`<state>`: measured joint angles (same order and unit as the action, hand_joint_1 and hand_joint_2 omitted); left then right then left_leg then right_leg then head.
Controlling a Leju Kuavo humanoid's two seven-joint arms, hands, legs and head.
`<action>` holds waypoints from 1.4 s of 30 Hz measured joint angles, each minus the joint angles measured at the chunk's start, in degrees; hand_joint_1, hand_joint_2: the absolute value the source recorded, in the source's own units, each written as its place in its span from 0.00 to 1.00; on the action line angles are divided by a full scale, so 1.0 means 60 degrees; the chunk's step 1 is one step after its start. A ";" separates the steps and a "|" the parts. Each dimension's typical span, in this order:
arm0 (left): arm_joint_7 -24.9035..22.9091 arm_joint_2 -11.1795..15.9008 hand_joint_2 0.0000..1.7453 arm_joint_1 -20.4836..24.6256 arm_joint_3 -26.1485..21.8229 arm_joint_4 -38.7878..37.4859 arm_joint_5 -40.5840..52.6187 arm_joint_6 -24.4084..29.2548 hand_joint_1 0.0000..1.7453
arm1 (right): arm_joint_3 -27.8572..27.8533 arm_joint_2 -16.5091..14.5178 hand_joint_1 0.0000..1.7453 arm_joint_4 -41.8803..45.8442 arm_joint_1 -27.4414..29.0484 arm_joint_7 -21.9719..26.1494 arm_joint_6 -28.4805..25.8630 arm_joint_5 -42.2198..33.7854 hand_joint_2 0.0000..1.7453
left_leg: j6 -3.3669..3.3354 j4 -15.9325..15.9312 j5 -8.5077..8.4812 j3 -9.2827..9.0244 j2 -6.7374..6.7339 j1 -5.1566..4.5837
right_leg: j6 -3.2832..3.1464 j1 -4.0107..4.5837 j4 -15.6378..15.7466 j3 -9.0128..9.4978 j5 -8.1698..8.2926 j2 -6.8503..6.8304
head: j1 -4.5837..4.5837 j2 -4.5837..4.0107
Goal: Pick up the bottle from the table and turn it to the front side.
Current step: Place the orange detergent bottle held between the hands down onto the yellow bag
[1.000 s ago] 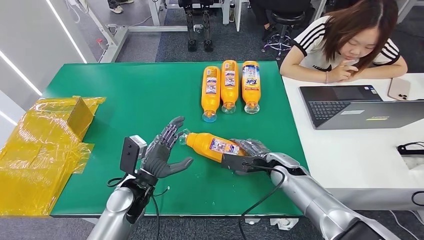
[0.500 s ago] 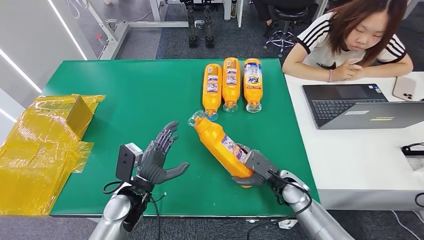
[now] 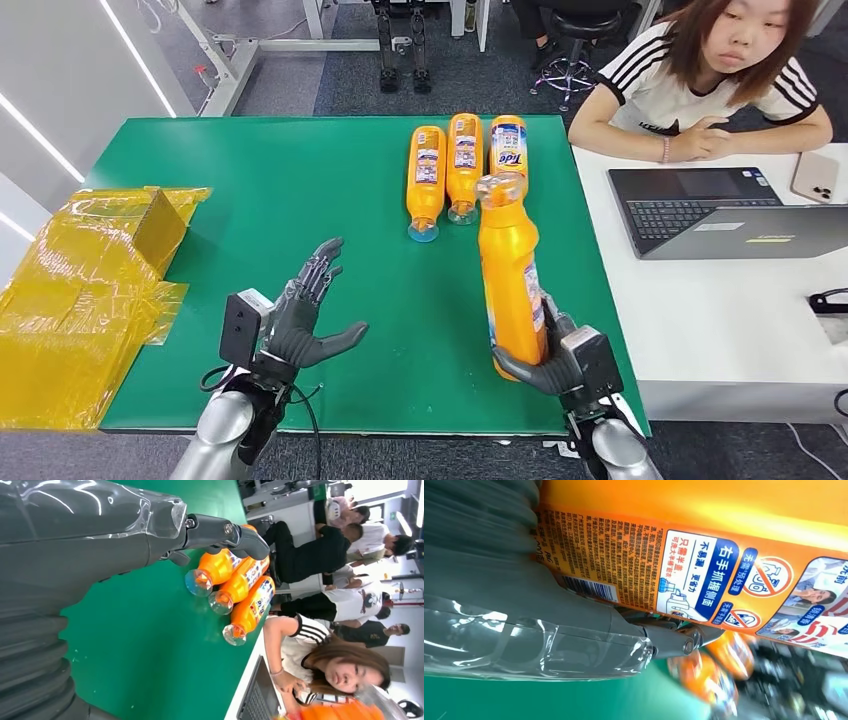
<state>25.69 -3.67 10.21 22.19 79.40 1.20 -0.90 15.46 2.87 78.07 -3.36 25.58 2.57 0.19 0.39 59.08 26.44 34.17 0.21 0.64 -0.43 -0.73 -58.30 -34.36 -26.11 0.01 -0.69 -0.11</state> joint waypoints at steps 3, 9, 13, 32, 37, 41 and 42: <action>-0.0230 0.0024 1.00 0.0266 -0.0001 0.0076 0.0109 -0.0268 0.00 | -0.0627 -0.0252 1.00 0.0951 0.0349 0.0233 -0.0366 0.0215 1.00 | 0.0000 0.0001 -0.0002 0.0004 -0.0001 -0.0001 | 0.0001 0.0000 0.0000 -0.0005 0.0002 0.0000 | 0.0001 0.0000; -0.0869 -0.0040 1.00 0.1575 -0.0003 -0.0118 -0.0213 -0.1063 0.00 | -0.1184 -0.0530 1.00 0.1971 0.0112 0.0329 -0.0400 0.0328 1.00 | -0.0016 0.0004 -0.0023 0.0004 -0.0011 -0.0002 | 0.0003 -0.0001 0.0000 -0.0001 0.0032 0.0006 | 0.0001 0.0000; -0.1230 -0.0166 1.00 0.2254 -0.0002 -0.0400 -0.0646 -0.1727 0.00 | -0.1119 -0.0684 1.00 0.1938 -0.0397 0.0218 -0.0304 0.0700 1.00 | -0.0014 0.0006 -0.0031 0.0005 -0.0013 -0.0002 | 0.0000 -0.0001 -0.0006 -0.0003 0.0038 0.0008 | 0.0000 0.0000; -0.2592 -0.0764 1.00 0.5663 0.0036 -0.2826 -0.3027 -0.3741 0.00 | 0.1215 -0.1591 1.00 -0.1998 -0.4286 -0.0312 -0.0871 0.2528 1.00 | -0.0005 0.0010 -0.0058 0.0020 -0.0016 -0.0001 | -0.0006 -0.0001 -0.0020 -0.0023 0.0052 0.0011 | 0.0000 0.0000; -0.2562 -0.0761 1.00 0.5964 0.0046 -0.3285 -0.3083 -0.3573 0.00 | 0.1681 -0.1788 1.00 -0.2477 -0.4676 -0.0321 -0.1314 0.3383 1.00 | -0.0005 0.0010 -0.0058 0.0024 -0.0016 -0.0001 | -0.0006 -0.0001 -0.0021 -0.0028 0.0052 0.0012 | 0.0000 0.0000; -0.2515 -0.0718 1.00 0.6160 0.0046 -0.3617 -0.3137 -0.3506 0.00 | 0.2204 -0.1938 1.00 -0.2619 -0.4923 -0.0448 -0.1705 0.4125 1.00 | -0.0004 0.0010 -0.0058 0.0025 -0.0016 0.0000 | -0.0006 0.0000 -0.0023 -0.0032 0.0052 0.0012 | -0.0001 0.0000; -0.2500 -0.0700 1.00 0.6199 0.0046 -0.3691 -0.3173 -0.3507 0.00 | 0.2315 -0.1972 1.00 -0.2632 -0.4985 -0.0498 -0.1799 0.4260 1.00 | -0.0004 0.0010 -0.0058 0.0026 -0.0016 0.0000 | -0.0006 0.0000 -0.0024 -0.0033 0.0052 0.0012 | -0.0001 0.0000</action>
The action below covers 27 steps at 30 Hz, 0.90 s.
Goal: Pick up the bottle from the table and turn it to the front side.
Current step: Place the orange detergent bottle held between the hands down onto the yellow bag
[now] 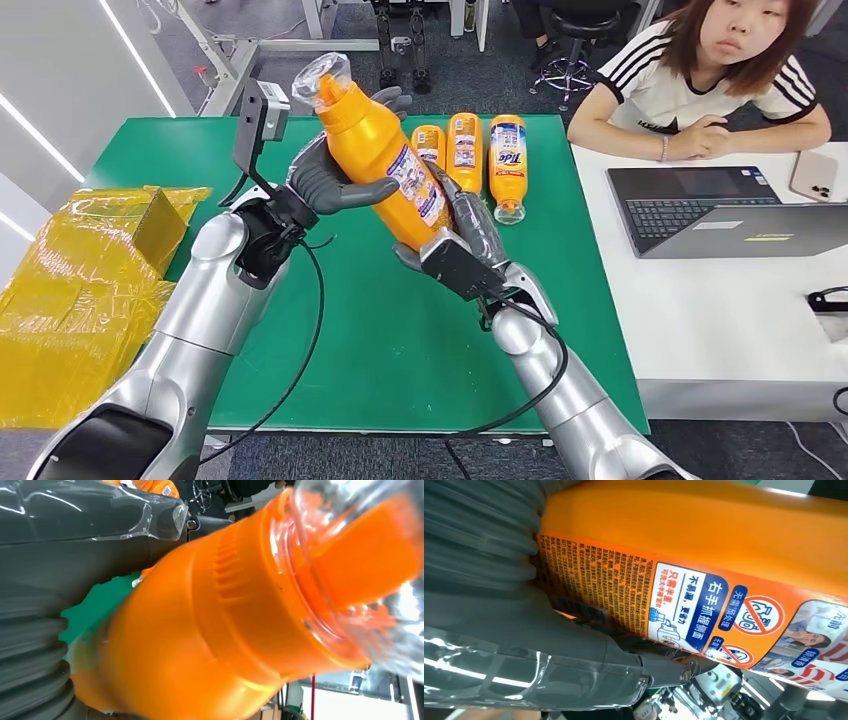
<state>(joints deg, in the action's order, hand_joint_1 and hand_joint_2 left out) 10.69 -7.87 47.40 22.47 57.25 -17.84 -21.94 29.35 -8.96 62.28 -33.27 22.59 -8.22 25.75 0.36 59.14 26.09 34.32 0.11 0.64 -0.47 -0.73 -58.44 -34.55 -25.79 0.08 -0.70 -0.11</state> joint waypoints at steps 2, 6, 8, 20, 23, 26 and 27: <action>0.0014 0.0025 1.00 0.0069 0.0000 -0.0144 -0.0122 -0.0021 0.00 | 0.0172 -0.0048 1.00 -0.0023 -0.0152 -0.0116 -0.0131 0.0213 1.00 | 0.0000 0.0000 0.0000 0.0001 0.0000 0.0000 | 0.0000 0.0000 -0.0001 0.0000 0.0000 0.0000 | 0.0001 0.0000; 0.0010 0.0089 1.00 0.0167 0.0000 -0.0391 -0.0415 -0.0107 0.00 | 0.0406 -0.0100 1.00 -0.0168 -0.0480 -0.0301 -0.0155 0.0360 1.00 | 0.0000 0.0000 0.0000 0.0004 0.0001 -0.0001 | 0.0000 0.0000 -0.0001 0.0000 0.0000 0.0000 | 0.0001 0.0000; 0.0010 0.0140 1.00 0.0210 -0.0001 -0.0478 -0.0527 -0.0162 0.00 | 0.0468 -0.0145 1.00 -0.0345 -0.0641 -0.0350 -0.0154 0.0370 1.00 | 0.0000 0.0000 0.0000 0.0004 0.0001 -0.0001 | 0.0000 0.0000 0.0000 0.0000 0.0000 -0.0001 | 0.0001 0.0000; -0.0024 0.0287 1.00 0.0061 -0.0001 -0.0567 -0.1847 -0.0486 0.37 | 0.0615 -0.0405 1.00 -0.1987 -0.1481 -0.0004 -0.0520 0.0242 1.00 | 0.0000 0.0001 0.0000 0.0004 0.0004 -0.0001 | 0.0000 0.0000 0.0001 -0.0001 0.0000 -0.0001 | 0.0002 0.0000; 0.0007 0.0292 1.00 -0.0059 0.0000 -0.0523 -0.2071 -0.0339 0.11 | 0.0630 -0.0423 1.00 -0.2289 -0.1566 0.0074 -0.0620 0.0300 1.00 | 0.0000 0.0001 0.0000 0.0003 0.0003 -0.0001 | 0.0000 -0.0001 0.0002 -0.0002 0.0000 -0.0001 | 0.0001 0.0000; 0.0097 0.0298 1.00 -0.0159 -0.0002 -0.0427 -0.2239 -0.0124 0.07 | 0.0637 -0.0435 1.00 -0.2565 -0.1586 0.0139 -0.0729 0.0337 1.00 | 0.0000 0.0001 0.0000 0.0003 0.0004 -0.0001 | 0.0000 0.0000 0.0002 -0.0002 0.0000 -0.0001 | 0.0001 0.0000; 0.0129 0.0304 1.00 -0.0176 -0.0003 -0.0390 -0.2271 -0.0081 0.07 | 0.0637 -0.0437 1.00 -0.2648 -0.1582 0.0148 -0.0740 0.0343 1.00 | 0.0000 0.0001 0.0000 0.0003 0.0004 -0.0001 | 0.0000 0.0000 0.0002 -0.0002 0.0000 -0.0001 | 0.0001 0.0000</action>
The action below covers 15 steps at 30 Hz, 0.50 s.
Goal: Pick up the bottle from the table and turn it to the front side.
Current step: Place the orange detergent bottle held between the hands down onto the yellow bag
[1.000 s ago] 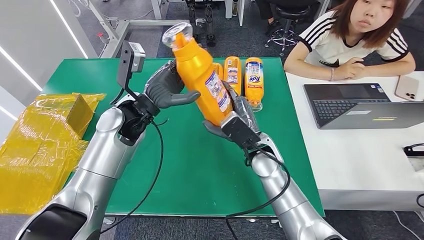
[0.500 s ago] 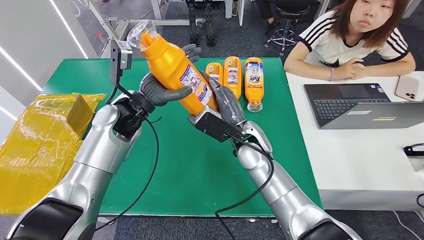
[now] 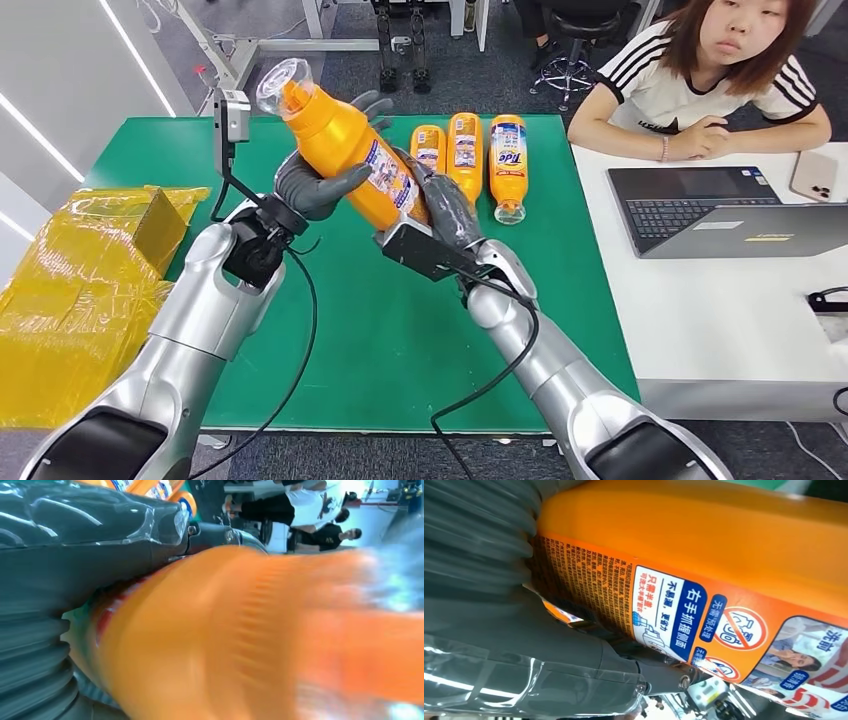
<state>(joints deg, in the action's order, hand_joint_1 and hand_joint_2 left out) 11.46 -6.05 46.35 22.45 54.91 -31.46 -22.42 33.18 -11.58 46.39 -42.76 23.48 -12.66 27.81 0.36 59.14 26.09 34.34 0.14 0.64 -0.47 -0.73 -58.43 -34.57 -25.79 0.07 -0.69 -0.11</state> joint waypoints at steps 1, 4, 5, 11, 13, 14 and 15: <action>0.0021 0.0007 1.00 -0.0008 -0.0001 0.0032 -0.0017 0.0022 0.07 | 0.0000 0.0000 1.00 -0.0073 0.0006 0.0003 -0.0007 0.0009 1.00 | 0.0000 0.0000 0.0000 0.0000 0.0000 0.0000 | 0.0000 0.0000 0.0000 0.0000 0.0000 0.0000 | 0.0001 0.0000; 0.0033 0.0017 1.00 -0.0016 -0.0002 0.0087 -0.0029 0.0041 0.07 | 0.0000 0.0000 1.00 -0.0235 0.0014 0.0003 -0.0022 0.0044 1.00 | 0.0000 0.0001 0.0000 0.0000 0.0000 0.0000 | 0.0000 0.0000 0.0000 0.0000 0.0000 0.0001 | 0.0001 0.0000; 0.0034 0.0017 1.00 -0.0020 -0.0002 0.0099 -0.0033 0.0044 0.07 | 0.0000 0.0000 1.00 -0.0274 0.0014 0.0003 -0.0025 0.0050 1.00 | 0.0000 0.0001 0.0000 0.0000 0.0000 0.0000 | 0.0000 0.0000 0.0000 0.0000 0.0000 0.0001 | 0.0000 0.0000; 0.0058 0.0017 1.00 -0.0026 -0.0001 0.0181 -0.0042 0.0047 0.07 | 0.0000 0.0000 1.00 -0.0436 0.0015 0.0003 -0.0044 0.0056 1.00 | 0.0000 0.0001 0.0000 0.0000 0.0000 0.0000 | 0.0000 0.0000 0.0000 -0.0001 0.0000 0.0001 | 0.0000 0.0000; 0.0060 0.0017 1.00 -0.0026 -0.0001 0.0191 -0.0044 0.0047 0.07 | 0.0000 0.0000 1.00 -0.0471 0.0018 0.0002 -0.0043 0.0057 1.00 | 0.0000 0.0001 0.0000 0.0000 0.0000 0.0000 | 0.0000 0.0000 0.0000 -0.0001 0.0000 0.0001 | -0.0001 0.0000; 0.0060 0.0018 1.00 -0.0026 -0.0001 0.0192 -0.0045 0.0047 0.07 | 0.0000 0.0000 1.00 -0.0488 0.0019 0.0001 -0.0043 0.0057 1.00 | 0.0000 0.0001 0.0000 0.0000 0.0000 0.0000 | 0.0000 0.0000 0.0000 -0.0001 0.0000 0.0001 | -0.0001 0.0000; 0.0060 0.0019 1.00 -0.0026 -0.0001 0.0192 -0.0045 0.0047 0.07 | 0.0000 0.0000 1.00 -0.0503 0.0021 0.0000 -0.0043 0.0057 1.00 | 0.0000 0.0001 0.0000 0.0000 0.0000 0.0000 | 0.0000 0.0000 0.0000 -0.0001 0.0000 0.0001 | -0.0001 0.0000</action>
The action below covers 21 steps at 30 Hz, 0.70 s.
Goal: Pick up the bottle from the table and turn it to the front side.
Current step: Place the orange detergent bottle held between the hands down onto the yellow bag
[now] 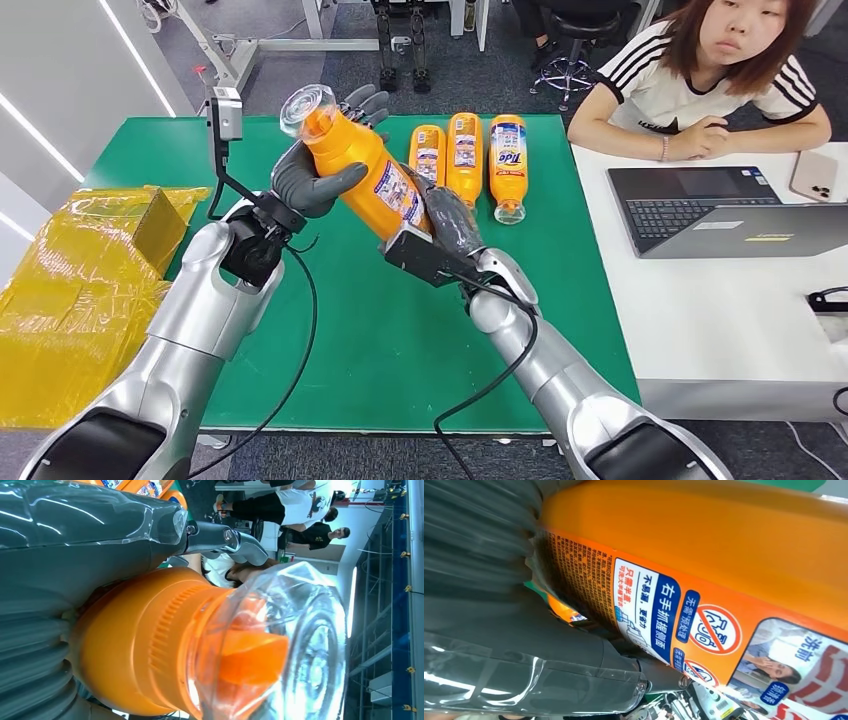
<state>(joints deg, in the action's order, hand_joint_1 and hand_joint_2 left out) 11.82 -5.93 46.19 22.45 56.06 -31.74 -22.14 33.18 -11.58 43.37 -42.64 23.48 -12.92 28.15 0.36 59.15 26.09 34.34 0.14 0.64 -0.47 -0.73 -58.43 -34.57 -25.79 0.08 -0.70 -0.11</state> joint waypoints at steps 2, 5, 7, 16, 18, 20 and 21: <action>0.0000 0.0002 1.00 0.0000 0.0000 0.0008 0.0000 0.0000 0.06 | 0.0000 0.0000 1.00 -0.0021 0.0004 0.0000 0.0000 0.0000 1.00 | 0.0000 0.0000 0.0000 0.0000 0.0000 0.0000 | 0.0000 0.0000 0.0000 0.0000 0.0000 0.0000 | 0.0000 0.0000; 0.0006 0.0005 1.00 0.0001 -0.0001 0.0033 -0.0007 0.0009 0.14 | 0.0000 0.0001 1.00 -0.0047 0.0007 -0.0002 -0.0001 -0.0002 1.00 | 0.0000 0.0000 0.0000 0.0000 0.0000 0.0000 | 0.0000 0.0000 0.0000 0.0000 0.0000 0.0000 | 0.0001 0.0000; 0.0060 0.0012 1.00 0.0001 -0.0009 0.0041 -0.0037 0.0068 0.54 | 0.0000 0.0009 1.00 -0.0076 0.0023 -0.0010 -0.0025 -0.0004 1.00 | 0.0000 0.0000 0.0000 0.0000 0.0000 0.0000 | 0.0000 0.0000 0.0000 0.0000 0.0000 0.0000 | 0.0001 0.0000; 0.0548 0.0012 1.00 -0.0055 -0.0062 0.0289 0.0110 0.0457 1.00 | -0.0005 0.0166 1.00 -0.0169 0.0349 0.0196 -0.0184 -0.0117 1.00 | 0.0000 0.0000 0.0001 0.0001 -0.0001 -0.0001 | 0.0000 0.0000 0.0002 -0.0003 0.0000 0.0001 | 0.0001 0.0000; 0.0554 0.0001 1.00 -0.0067 -0.0062 0.0295 0.0106 0.0370 1.00 | -0.0019 0.0183 1.00 -0.0190 0.0378 0.0313 -0.0299 -0.0275 1.00 | 0.0000 0.0002 0.0001 0.0000 -0.0002 0.0000 | 0.0000 0.0000 0.0002 -0.0005 0.0000 0.0001 | 0.0000 0.0000; 0.0562 -0.0046 1.00 -0.0062 -0.0061 0.0290 0.0073 0.0289 1.00 | -0.0056 0.0215 1.00 -0.0182 0.0412 0.0426 -0.0397 -0.0512 1.00 | 0.0000 0.0003 0.0001 0.0000 -0.0002 0.0000 | 0.0000 0.0000 0.0002 -0.0007 0.0000 0.0001 | 0.0002 0.0000; 0.0575 -0.0082 1.00 -0.0060 -0.0059 0.0280 0.0048 0.0271 1.00 | -0.0078 0.0241 1.00 -0.0158 0.0430 0.0462 -0.0423 -0.0631 1.00 | 0.0000 0.0003 0.0001 0.0000 -0.0003 0.0000 | 0.0000 0.0000 0.0002 -0.0007 0.0000 0.0002 | 0.0002 0.0000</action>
<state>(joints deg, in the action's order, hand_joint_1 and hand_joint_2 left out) 15.27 -6.43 45.83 22.09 57.74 -31.45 -20.51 32.71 -10.14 42.42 -40.06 26.25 -15.45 24.37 0.36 59.17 26.10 34.34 0.12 0.63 -0.47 -0.74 -58.41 -34.61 -25.79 0.09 -0.69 -0.11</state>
